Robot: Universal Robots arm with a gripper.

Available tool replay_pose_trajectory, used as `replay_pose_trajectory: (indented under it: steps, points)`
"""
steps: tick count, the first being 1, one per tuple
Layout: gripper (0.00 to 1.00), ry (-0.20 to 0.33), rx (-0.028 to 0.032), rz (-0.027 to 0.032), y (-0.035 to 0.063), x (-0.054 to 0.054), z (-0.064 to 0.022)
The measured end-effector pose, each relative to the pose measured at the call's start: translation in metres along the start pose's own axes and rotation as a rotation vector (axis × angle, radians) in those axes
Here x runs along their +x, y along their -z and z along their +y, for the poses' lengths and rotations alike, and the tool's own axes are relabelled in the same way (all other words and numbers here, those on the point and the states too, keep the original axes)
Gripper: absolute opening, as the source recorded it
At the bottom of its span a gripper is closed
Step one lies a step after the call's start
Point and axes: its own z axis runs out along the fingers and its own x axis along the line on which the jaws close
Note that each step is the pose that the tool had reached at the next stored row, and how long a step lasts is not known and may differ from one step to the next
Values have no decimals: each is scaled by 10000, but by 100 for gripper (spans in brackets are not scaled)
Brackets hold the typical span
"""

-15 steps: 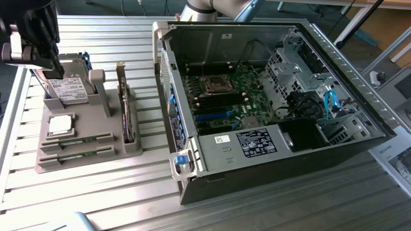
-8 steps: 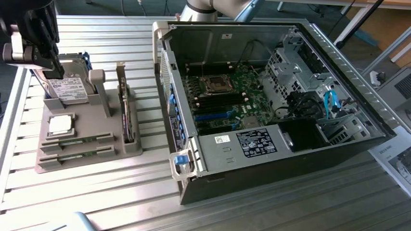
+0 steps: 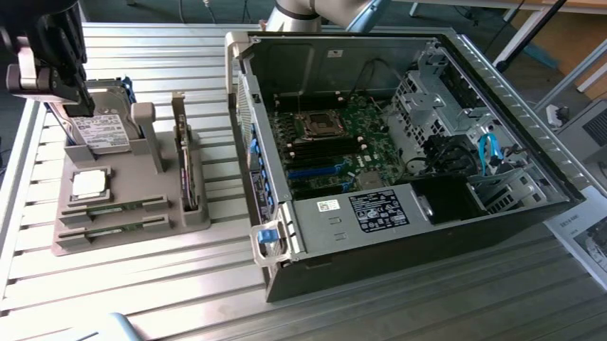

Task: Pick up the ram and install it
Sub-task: 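Pick up the ram and move it above insertion slot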

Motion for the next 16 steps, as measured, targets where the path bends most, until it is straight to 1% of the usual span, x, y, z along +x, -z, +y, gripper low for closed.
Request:
replay_pose_trajectory:
  steps: [4,16]
  points:
    - [11,125,-3,10,0,0,0]
    - [11,272,-7,38,0,0,0]
